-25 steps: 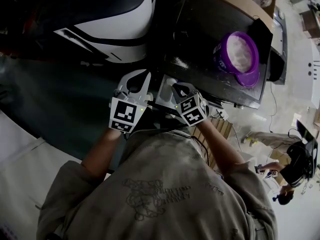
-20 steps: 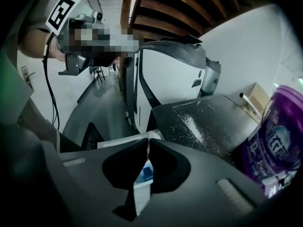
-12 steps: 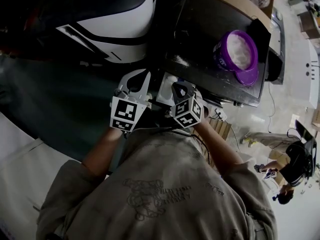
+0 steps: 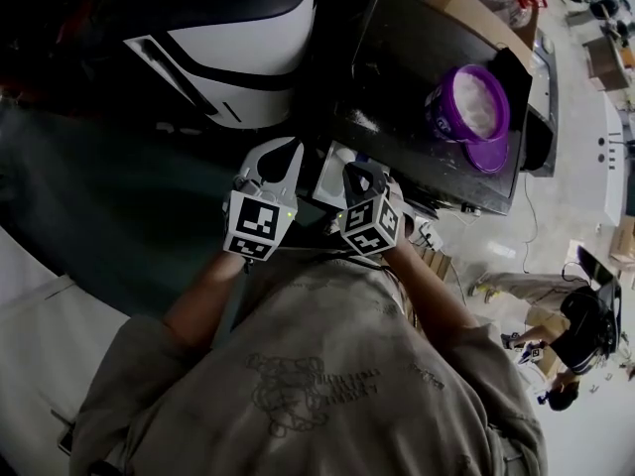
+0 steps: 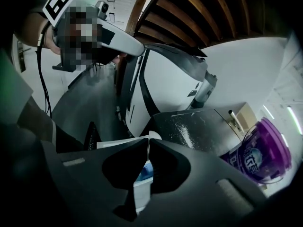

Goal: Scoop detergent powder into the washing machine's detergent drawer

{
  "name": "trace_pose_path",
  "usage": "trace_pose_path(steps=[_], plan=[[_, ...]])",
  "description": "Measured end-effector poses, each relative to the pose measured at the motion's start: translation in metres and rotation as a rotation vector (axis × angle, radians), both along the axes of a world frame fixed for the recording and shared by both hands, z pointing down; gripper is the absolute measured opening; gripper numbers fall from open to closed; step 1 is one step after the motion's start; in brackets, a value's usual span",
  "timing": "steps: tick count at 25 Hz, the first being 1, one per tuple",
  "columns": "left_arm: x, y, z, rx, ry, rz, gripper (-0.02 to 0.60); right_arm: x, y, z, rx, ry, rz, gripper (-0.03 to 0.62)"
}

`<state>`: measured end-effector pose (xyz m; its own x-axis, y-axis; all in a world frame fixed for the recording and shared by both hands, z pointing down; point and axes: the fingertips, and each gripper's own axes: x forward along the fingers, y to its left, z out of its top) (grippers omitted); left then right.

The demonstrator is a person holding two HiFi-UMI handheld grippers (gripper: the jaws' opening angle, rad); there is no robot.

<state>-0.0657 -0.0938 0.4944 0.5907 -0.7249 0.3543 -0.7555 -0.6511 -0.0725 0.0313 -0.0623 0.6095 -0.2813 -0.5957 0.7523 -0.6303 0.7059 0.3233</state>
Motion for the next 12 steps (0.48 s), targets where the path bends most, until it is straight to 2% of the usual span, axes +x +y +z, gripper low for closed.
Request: trace_pose_path(steps=[8,12], plan=[[-0.0058,-0.0012,0.0034,0.017,0.022,0.006,0.000,-0.0031,-0.0020,-0.0045,0.042,0.050,0.015,0.037],[-0.0070,-0.0022,0.0057,0.010,0.037,0.016,0.000,-0.0081,0.0005,-0.0035,0.033,0.051,0.019,0.037]])
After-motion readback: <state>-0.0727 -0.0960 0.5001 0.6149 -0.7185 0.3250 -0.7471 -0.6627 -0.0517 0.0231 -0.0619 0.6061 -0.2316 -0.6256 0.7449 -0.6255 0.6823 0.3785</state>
